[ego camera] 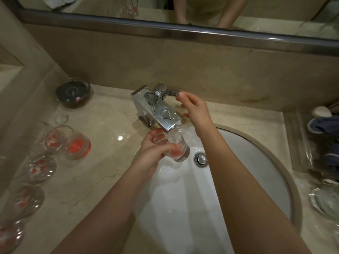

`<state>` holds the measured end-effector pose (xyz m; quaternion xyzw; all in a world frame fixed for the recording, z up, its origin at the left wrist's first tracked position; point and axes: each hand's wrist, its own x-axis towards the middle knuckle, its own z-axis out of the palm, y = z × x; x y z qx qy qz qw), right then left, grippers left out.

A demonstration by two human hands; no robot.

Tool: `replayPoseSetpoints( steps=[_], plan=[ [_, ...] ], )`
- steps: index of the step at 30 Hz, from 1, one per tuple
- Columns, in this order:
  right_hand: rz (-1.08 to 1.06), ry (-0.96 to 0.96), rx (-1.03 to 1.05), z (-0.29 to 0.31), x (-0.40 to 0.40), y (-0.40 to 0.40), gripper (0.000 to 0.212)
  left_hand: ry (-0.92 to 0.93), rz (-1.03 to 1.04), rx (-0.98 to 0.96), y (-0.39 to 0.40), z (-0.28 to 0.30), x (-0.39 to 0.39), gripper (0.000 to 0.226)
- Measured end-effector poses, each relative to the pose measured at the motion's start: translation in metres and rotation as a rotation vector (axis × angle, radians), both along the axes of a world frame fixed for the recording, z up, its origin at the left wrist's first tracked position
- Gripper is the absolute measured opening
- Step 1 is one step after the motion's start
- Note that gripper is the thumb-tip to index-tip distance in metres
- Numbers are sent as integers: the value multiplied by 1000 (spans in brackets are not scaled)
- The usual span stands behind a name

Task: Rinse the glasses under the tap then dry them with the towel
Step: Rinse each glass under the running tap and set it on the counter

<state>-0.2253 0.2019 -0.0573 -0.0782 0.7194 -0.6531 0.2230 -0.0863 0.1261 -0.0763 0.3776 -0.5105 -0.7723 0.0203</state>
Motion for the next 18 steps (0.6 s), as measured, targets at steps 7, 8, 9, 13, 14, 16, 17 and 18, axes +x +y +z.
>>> replayPoseSetpoints(
  steps=[7,8,9,13,14,16,17,18],
  plan=[
    [-32,-454,56,-36,64,48,41,55,77,148,2,-6,3,72],
    [11,-553,50,-40,72,52,49,70,70,182,2,-6,4,73],
    [37,-637,29,-42,78,55,54,78,56,196,2,-8,5,70],
    [72,-761,-60,-39,83,58,55,98,11,172,2,-10,8,53],
    [88,-739,-57,-38,83,58,55,99,18,181,3,-11,8,61],
    [89,-656,-32,-38,82,58,51,89,35,168,5,-10,10,67],
    [71,-618,-29,-40,81,59,49,71,14,99,6,-10,11,64],
    [52,-587,-34,-40,81,60,49,50,-27,-9,5,-11,12,57]
  ],
)
